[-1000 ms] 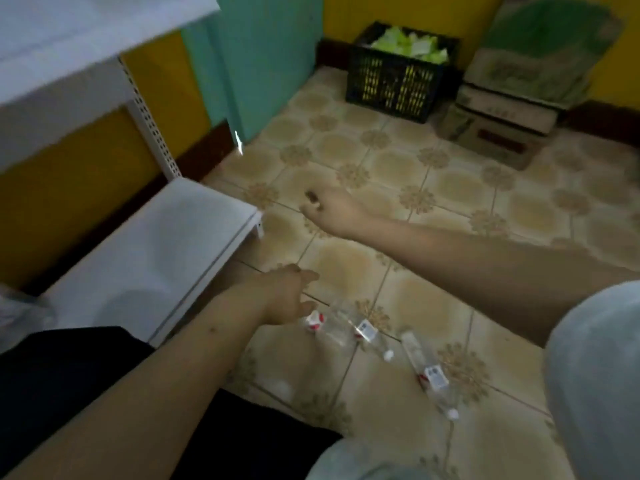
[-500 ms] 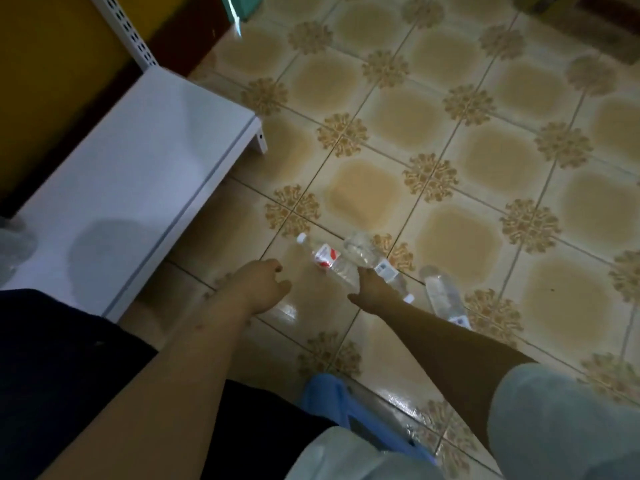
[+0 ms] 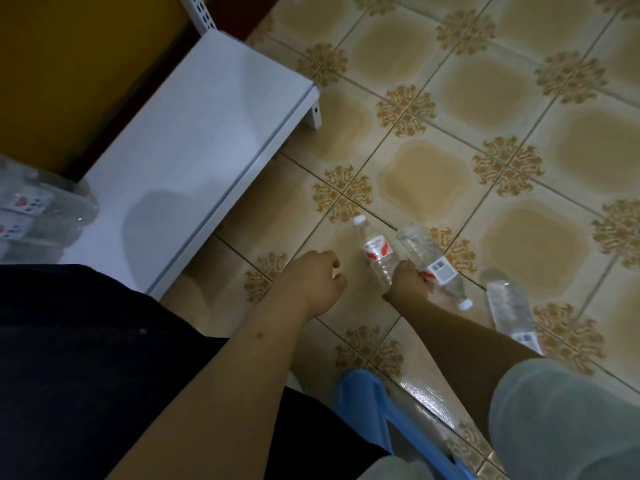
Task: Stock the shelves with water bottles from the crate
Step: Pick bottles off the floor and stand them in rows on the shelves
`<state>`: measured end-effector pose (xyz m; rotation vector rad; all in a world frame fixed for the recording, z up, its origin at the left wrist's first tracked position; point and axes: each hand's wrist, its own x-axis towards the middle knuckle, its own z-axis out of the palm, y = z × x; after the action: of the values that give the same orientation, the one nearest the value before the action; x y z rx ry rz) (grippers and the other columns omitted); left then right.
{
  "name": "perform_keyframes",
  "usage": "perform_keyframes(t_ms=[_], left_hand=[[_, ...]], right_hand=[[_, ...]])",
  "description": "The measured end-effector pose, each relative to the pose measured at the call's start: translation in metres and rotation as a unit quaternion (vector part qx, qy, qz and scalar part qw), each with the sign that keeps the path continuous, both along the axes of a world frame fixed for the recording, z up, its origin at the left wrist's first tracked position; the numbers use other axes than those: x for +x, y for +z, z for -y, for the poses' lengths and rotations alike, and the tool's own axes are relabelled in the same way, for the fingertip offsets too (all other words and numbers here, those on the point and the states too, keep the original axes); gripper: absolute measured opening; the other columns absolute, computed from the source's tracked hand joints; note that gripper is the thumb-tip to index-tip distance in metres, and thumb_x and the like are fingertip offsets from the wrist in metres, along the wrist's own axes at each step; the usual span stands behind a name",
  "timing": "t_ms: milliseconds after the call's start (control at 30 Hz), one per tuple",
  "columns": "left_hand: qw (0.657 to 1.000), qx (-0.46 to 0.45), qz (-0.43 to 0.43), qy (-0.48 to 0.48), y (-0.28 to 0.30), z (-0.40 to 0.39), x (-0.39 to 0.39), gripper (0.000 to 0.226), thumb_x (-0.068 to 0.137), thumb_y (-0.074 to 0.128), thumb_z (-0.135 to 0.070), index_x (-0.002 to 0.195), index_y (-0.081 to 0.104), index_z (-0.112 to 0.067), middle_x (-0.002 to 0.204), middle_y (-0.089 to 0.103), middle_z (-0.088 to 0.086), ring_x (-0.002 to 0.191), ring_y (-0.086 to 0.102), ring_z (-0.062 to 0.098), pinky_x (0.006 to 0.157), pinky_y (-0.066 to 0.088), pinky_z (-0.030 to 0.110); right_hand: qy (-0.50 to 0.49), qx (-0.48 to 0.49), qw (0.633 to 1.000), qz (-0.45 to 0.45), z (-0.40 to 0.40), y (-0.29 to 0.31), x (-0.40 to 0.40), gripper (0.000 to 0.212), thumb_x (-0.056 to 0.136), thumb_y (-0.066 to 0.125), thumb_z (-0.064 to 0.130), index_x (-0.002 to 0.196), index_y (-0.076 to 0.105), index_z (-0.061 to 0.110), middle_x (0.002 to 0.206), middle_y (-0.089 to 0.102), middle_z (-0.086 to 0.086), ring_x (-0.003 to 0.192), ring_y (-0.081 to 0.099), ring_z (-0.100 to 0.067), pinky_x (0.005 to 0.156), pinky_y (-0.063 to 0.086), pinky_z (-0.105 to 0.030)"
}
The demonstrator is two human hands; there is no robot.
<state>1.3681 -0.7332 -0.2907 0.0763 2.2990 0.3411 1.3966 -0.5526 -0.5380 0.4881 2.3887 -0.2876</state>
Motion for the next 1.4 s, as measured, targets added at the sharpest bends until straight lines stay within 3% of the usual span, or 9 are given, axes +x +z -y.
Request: perform_keyframes(t_ms=[67, 167, 333, 500, 667, 800, 1100, 1267, 1400], left_hand=[[0.999, 0.011, 0.011, 0.039, 0.001, 0.002, -0.003, 0.042, 0.098, 0.048, -0.038, 0.136, 0.051, -0.02, 0.129, 0.057, 0.006, 0.109, 0.058, 0.024, 0.094, 0.049, 0.038], [0.992, 0.023, 0.034, 0.12, 0.002, 0.005, -0.007, 0.042, 0.098, 0.049, -0.037, 0.135, 0.052, -0.017, 0.128, 0.057, 0.006, 0.105, 0.061, 0.026, 0.085, 0.049, 0.031], [0.971, 0.041, 0.083, 0.219, -0.001, 0.006, -0.013, 0.041, 0.096, 0.052, -0.035, 0.121, 0.059, -0.004, 0.105, 0.063, 0.013, 0.1, 0.062, 0.028, 0.08, 0.045, 0.03], [0.924, 0.112, 0.072, 0.359, 0.002, 0.01, -0.013, 0.074, 0.083, 0.062, -0.06, 0.131, 0.052, -0.005, 0.123, 0.062, 0.016, 0.104, 0.063, 0.03, 0.081, 0.052, 0.032], [0.841, 0.211, -0.126, 0.482, 0.038, 0.004, -0.018, 0.047, 0.069, 0.077, -0.061, 0.096, 0.059, -0.026, 0.095, 0.066, -0.003, 0.089, 0.067, 0.019, 0.082, 0.058, 0.037], [0.769, 0.309, -0.17, 0.533, 0.083, 0.018, -0.023, 0.036, 0.074, 0.08, -0.048, 0.095, 0.06, -0.026, 0.09, 0.068, -0.007, 0.082, 0.068, 0.01, 0.073, 0.058, 0.03], [0.738, 0.419, -0.285, 0.445, 0.226, 0.087, -0.008, 0.054, 0.081, 0.074, -0.039, 0.128, 0.05, -0.027, 0.116, 0.067, -0.003, 0.092, 0.07, 0.01, 0.07, 0.06, 0.027], [0.742, 0.393, -0.416, 0.35, 0.33, 0.147, 0.02, 0.051, 0.078, 0.078, -0.038, 0.12, 0.051, -0.029, 0.107, 0.07, -0.012, 0.087, 0.07, 0.003, 0.066, 0.056, 0.016], [0.736, 0.317, -0.519, 0.296, 0.408, 0.205, 0.038, 0.049, 0.076, 0.081, -0.039, 0.114, 0.05, -0.031, 0.102, 0.065, -0.015, 0.089, 0.064, -0.002, 0.074, 0.052, 0.015]], right_hand=[[-0.091, -0.122, 0.988, 0.026, 0.003, 0.004, 0.002, 0.08, 0.065, 0.086, 0.035, 0.128, 0.044, 0.008, 0.118, 0.058, -0.012, 0.11, 0.058, -0.032, 0.091, 0.05, -0.047], [-0.35, -0.397, 0.84, 0.123, 0.008, 0.033, 0.005, 0.071, 0.072, 0.085, 0.022, 0.132, 0.05, 0.009, 0.121, 0.061, -0.011, 0.11, 0.06, -0.031, 0.085, 0.056, -0.046], [-0.392, -0.575, 0.686, 0.21, 0.016, 0.1, 0.022, 0.057, 0.08, 0.076, 0.02, 0.129, 0.052, 0.004, 0.112, 0.071, -0.016, 0.104, 0.068, -0.03, 0.087, 0.057, -0.044], [-0.263, -0.645, 0.695, 0.179, 0.025, 0.16, 0.027, 0.061, 0.08, 0.078, 0.021, 0.134, 0.05, 0.018, 0.124, 0.066, -0.01, 0.112, 0.065, -0.029, 0.092, 0.054, -0.046], [-0.051, -0.484, 0.872, -0.044, 0.041, 0.23, 0.011, 0.084, 0.065, 0.082, 0.057, 0.137, 0.044, 0.039, 0.128, 0.056, 0.021, 0.112, 0.057, -0.005, 0.086, 0.05, -0.025], [-0.019, -0.541, 0.828, -0.145, 0.049, 0.283, -0.003, 0.066, 0.071, 0.082, 0.046, 0.128, 0.049, 0.046, 0.117, 0.062, 0.026, 0.105, 0.06, 0.007, 0.075, 0.05, -0.013], [0.128, -0.604, 0.761, -0.199, 0.085, 0.42, -0.024, 0.053, 0.088, 0.066, 0.034, 0.135, 0.045, 0.048, 0.121, 0.064, 0.027, 0.111, 0.061, 0.004, 0.087, 0.051, -0.017], [0.219, -0.601, 0.723, -0.261, 0.144, 0.497, -0.034, 0.063, 0.084, 0.066, 0.039, 0.141, 0.04, 0.044, 0.128, 0.06, 0.023, 0.118, 0.058, -0.001, 0.097, 0.05, -0.03], [0.274, -0.619, 0.673, -0.298, 0.211, 0.557, -0.045, 0.072, 0.084, 0.068, 0.033, 0.145, 0.032, 0.046, 0.129, 0.056, 0.031, 0.116, 0.053, 0.013, 0.097, 0.047, -0.016]])
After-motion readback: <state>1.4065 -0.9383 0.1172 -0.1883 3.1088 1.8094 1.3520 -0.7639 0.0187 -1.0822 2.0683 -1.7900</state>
